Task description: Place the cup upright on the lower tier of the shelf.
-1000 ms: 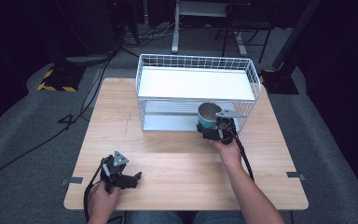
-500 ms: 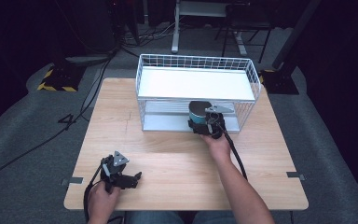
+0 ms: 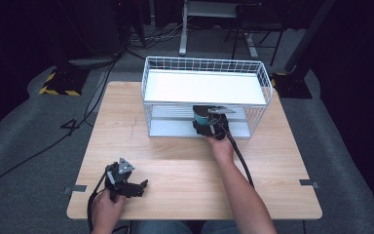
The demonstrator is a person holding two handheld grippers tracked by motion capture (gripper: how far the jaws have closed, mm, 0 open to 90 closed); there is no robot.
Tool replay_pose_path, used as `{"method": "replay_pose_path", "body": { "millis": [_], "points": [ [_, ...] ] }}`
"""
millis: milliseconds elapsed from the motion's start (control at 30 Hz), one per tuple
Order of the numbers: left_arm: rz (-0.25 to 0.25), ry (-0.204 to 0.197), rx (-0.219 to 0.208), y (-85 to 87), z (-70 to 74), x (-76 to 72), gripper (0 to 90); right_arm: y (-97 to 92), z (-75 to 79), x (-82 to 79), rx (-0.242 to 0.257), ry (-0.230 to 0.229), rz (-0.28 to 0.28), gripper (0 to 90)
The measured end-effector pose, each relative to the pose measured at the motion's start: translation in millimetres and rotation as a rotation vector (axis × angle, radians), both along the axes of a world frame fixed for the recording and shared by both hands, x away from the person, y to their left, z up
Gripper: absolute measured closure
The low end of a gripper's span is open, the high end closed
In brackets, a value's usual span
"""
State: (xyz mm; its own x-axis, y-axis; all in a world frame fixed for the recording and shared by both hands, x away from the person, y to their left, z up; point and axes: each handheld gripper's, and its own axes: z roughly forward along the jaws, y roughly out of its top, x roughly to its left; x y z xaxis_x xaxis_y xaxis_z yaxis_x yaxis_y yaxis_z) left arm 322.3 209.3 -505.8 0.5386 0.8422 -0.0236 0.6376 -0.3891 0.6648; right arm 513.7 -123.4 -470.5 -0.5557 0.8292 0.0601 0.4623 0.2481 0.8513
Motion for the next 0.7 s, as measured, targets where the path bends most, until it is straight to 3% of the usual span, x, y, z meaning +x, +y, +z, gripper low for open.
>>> {"method": "replay_pose_path", "body": {
  "millis": [700],
  "points": [
    [0.000,0.000,0.000,-0.1,0.0,-0.2,0.0,-2.0,-8.5,8.8,0.034,0.001,-0.028,17.2]
  ]
}}
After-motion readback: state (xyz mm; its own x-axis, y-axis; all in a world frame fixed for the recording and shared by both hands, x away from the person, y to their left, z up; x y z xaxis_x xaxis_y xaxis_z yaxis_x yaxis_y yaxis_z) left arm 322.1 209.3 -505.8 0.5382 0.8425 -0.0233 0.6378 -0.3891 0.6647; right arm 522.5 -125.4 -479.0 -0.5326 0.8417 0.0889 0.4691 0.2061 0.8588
